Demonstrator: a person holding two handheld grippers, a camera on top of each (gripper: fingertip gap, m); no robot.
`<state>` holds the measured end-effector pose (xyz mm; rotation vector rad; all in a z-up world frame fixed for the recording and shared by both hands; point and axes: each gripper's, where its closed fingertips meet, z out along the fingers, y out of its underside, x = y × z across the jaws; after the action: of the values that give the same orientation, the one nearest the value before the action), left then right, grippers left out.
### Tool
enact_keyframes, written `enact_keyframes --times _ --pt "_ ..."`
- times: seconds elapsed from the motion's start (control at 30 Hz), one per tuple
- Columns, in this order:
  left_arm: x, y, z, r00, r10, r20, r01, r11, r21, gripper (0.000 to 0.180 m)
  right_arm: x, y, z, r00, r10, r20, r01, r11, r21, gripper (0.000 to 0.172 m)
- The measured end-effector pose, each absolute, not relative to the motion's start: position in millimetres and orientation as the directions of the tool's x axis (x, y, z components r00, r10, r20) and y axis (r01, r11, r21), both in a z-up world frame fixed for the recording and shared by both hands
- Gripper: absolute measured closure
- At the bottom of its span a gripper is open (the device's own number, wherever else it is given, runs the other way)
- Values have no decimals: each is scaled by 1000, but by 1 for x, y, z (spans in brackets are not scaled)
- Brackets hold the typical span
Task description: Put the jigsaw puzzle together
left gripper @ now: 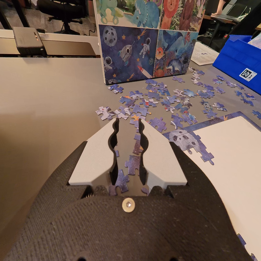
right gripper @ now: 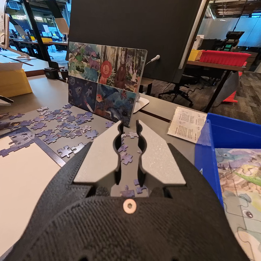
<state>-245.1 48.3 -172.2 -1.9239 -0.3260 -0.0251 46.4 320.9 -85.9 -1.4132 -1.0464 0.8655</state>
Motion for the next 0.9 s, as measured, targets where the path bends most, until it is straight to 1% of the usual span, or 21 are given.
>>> enact_keyframes --times 0.33,0.9 --pt "-245 48 -173 961 214 173 238 -335 -911 155 53 322 -76 336 942 13 67 -11 -998 156" --pt "-245 48 -173 961 214 174 239 -335 -911 155 49 321 -82 326 945 17 95 -15 -995 153"
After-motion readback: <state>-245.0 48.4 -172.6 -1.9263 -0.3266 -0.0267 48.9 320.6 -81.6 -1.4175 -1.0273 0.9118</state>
